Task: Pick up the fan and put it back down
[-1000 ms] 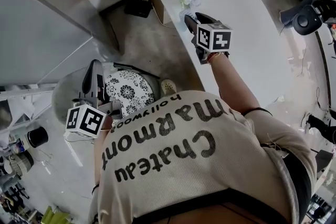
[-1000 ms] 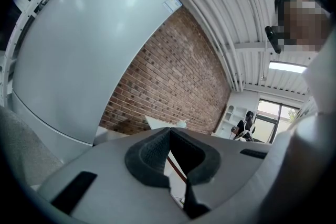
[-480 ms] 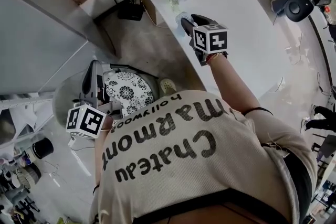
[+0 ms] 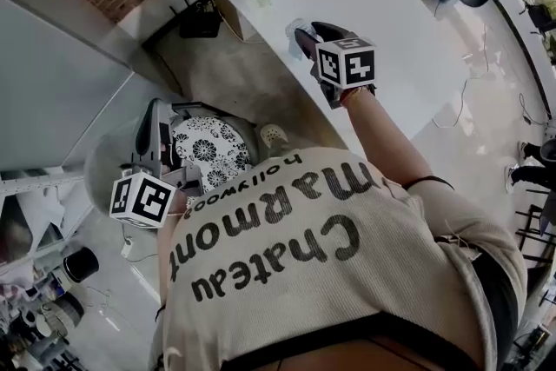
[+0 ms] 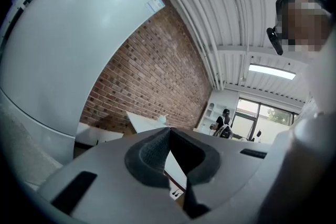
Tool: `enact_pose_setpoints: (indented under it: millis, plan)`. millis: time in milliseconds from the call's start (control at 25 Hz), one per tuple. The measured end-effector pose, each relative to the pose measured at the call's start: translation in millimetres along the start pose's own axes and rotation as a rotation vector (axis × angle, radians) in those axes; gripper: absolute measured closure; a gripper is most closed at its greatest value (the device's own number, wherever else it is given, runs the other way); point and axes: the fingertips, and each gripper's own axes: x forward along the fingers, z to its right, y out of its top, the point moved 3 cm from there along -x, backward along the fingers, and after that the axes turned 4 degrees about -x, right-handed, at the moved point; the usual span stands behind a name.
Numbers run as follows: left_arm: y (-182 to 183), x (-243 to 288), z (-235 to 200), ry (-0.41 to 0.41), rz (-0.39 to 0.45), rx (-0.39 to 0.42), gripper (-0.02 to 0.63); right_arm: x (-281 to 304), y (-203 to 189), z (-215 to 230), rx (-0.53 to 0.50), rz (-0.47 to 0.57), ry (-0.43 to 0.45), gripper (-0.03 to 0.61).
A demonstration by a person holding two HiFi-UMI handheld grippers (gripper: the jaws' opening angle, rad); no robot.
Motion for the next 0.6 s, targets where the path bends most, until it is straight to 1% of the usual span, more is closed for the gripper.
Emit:
enact_pose_setpoints:
  millis: [240,600]
  plan:
    - [-13.4,-20.8,18.3,-0.029,-0.025,0.011,0.614,-41.6,-21.7,-3.2,0.018,0.006,-0.024,0.407]
    - [-32.7,-48.9,35.0,-0.083,-0.047,-0.006,0.614,-97.3,-47.0,-14.3,0.06,0.021,-0.052,0.407]
